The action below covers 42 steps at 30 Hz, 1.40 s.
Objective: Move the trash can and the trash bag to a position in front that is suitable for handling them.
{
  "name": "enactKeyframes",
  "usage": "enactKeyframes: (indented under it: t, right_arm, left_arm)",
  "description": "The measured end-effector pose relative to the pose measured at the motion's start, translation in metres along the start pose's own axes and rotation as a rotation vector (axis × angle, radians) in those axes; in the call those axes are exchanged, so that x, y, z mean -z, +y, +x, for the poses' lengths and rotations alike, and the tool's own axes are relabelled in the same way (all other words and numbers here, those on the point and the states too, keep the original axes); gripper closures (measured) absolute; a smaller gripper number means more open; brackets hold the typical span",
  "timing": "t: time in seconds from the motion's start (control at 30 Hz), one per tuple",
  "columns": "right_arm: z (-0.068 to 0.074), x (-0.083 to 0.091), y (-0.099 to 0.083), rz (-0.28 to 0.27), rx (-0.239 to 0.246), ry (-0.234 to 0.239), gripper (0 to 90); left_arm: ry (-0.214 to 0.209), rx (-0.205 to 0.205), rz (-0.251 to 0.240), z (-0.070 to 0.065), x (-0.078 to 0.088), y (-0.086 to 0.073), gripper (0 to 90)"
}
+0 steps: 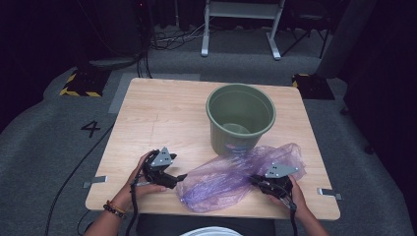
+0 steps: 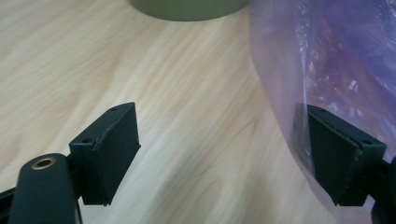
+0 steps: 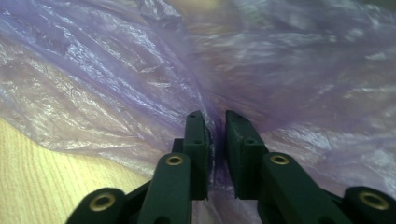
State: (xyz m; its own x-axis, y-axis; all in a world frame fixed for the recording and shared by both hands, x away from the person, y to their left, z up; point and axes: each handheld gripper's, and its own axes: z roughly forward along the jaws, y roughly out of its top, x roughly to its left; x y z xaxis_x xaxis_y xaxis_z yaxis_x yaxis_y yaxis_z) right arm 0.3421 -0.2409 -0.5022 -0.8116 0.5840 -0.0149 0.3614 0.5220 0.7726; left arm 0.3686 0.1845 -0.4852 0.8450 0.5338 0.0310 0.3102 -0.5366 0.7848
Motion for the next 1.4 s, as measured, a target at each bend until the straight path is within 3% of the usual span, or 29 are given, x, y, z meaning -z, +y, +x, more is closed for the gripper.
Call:
enactKeyframes:
  t: [0.03, 0.1, 0.2, 0.23, 0.27, 0.37, 0.4, 0.43, 0.47, 0.5, 0.53, 0.57, 0.6, 0.7, 0.9, 1.13, 1.4]
  right_arm:
    - [-0.001, 0.001, -0.001, 0.001, -0.003, -0.010, 86.3]
    - [-0.003, 0.002, -0.001, 0.001, -0.009, -0.011, 87.8]
    - [-0.004, 0.002, -0.002, 0.001, -0.016, -0.017, 89.2]
    - [-0.006, 0.003, -0.002, 0.002, -0.019, -0.025, 89.9]
    - [-0.008, 0.003, -0.003, 0.001, -0.024, -0.028, 89.9]
    - [-0.010, 0.003, -0.003, 0.001, -0.025, -0.033, 90.0]
    - [-0.010, 0.003, -0.003, 0.001, -0.025, -0.033, 90.0]
    - [-0.009, 0.002, -0.002, 0.000, -0.015, -0.035, 90.0]
    - [-0.009, 0.002, -0.002, 0.000, -0.015, -0.035, 90.0]
    - [-0.010, 0.002, -0.001, 0.000, -0.014, -0.030, 90.0]
    - [-0.010, 0.002, -0.001, 0.000, -0.014, -0.030, 90.0]
    - [-0.010, 0.002, -0.001, -0.001, -0.018, -0.030, 90.0]
    - [-0.010, 0.002, -0.001, -0.001, -0.018, -0.030, 90.0]
    - [-0.013, 0.004, -0.003, -0.008, -0.029, -0.036, 90.0]
    - [-0.019, 0.009, -0.007, -0.029, -0.064, -0.047, 90.0]
    - [-0.023, 0.014, -0.010, -0.040, -0.089, -0.064, 90.0]
    - [-0.026, 0.019, -0.013, -0.047, -0.100, -0.078, 90.0]
  left_arm:
    - [0.031, 0.010, 0.018, 0.006, 0.003, -0.006, 15.9]
    - [0.040, 0.027, 0.040, 0.012, 0.005, -0.011, 16.0]
    - [0.037, 0.053, 0.034, 0.017, 0.007, -0.014, 16.2]
    - [0.037, 0.077, -0.012, 0.019, 0.015, -0.013, 16.2]
    - [0.037, 0.077, -0.012, 0.019, 0.015, -0.013, 16.2]
    - [0.036, 0.134, -0.159, 0.018, 0.035, -0.004, 16.1]
    - [0.036, 0.134, -0.159, 0.018, 0.035, -0.004, 16.1]
    - [0.071, 0.087, -0.145, 0.011, 0.035, -0.001, 16.1]
    - [0.071, 0.087, -0.145, 0.011, 0.035, -0.001, 16.1]
    - [0.092, 0.056, -0.111, 0.010, 0.033, -0.001, 16.5]
    - [0.092, 0.056, -0.111, 0.010, 0.033, -0.001, 16.6]
    - [0.121, 0.049, -0.070, 0.013, 0.029, -0.006, 16.6]
    - [0.121, 0.049, -0.070, 0.013, 0.029, -0.006, 16.9]
    - [0.151, 0.060, 0.008, 0.022, 0.023, -0.018, 17.4]
    - [0.132, 0.064, 0.068, 0.029, 0.019, -0.026, 18.0]
    - [0.098, 0.041, 0.081, 0.026, 0.015, -0.026, 18.0]
    - [0.078, 0.060, 0.104, 0.027, 0.009, -0.030, 16.6]
